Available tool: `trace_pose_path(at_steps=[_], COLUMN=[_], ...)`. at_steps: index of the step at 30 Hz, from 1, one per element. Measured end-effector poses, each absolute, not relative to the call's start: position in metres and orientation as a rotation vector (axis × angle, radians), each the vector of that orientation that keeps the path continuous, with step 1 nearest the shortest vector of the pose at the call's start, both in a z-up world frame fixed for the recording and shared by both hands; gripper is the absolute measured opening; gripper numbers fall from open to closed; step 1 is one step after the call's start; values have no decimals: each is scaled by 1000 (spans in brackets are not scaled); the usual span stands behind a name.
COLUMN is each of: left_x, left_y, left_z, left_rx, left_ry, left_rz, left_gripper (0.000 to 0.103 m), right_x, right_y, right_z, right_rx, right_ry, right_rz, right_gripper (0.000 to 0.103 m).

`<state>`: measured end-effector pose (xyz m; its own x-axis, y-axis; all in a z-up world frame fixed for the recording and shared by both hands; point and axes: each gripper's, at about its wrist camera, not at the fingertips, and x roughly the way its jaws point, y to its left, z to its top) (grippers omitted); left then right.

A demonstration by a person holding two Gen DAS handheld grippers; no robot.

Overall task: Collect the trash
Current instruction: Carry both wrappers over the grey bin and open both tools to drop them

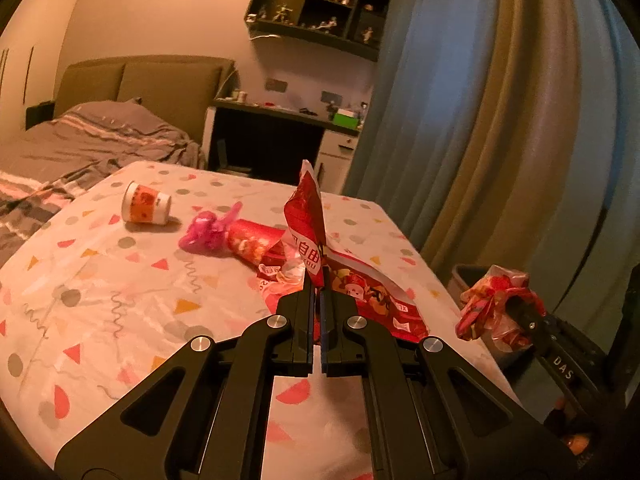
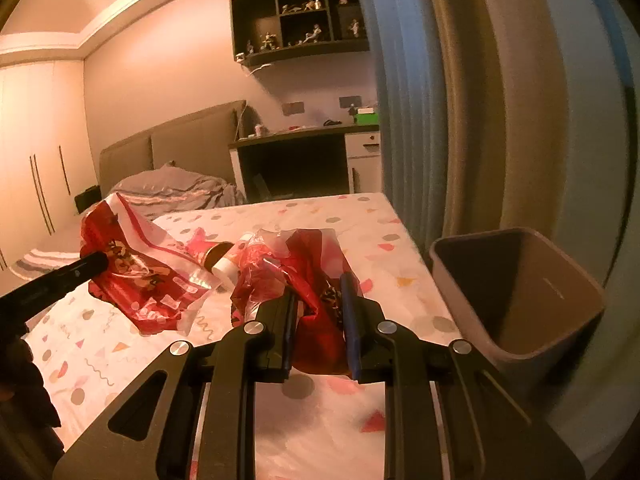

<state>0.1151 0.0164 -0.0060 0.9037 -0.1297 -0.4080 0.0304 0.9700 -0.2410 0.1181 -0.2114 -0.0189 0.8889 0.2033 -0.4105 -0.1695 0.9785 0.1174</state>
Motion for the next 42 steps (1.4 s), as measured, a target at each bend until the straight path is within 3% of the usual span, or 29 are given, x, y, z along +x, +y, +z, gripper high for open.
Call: trace_pose_path(at_steps=[19,42], left_x=[138,220], left_y=[-58,-221], left_z=[-4,-9], left_rx=[-158,-75], left_ry=[446,455], left_rz=[-204,-468], left_gripper=[1,1], right_x=[107,138], right_y=[-273,-381], right_z=[-17,-25], right_rx=[136,204], right_ry=[396,367], right_rz=[71,-200], right_gripper=[22,23])
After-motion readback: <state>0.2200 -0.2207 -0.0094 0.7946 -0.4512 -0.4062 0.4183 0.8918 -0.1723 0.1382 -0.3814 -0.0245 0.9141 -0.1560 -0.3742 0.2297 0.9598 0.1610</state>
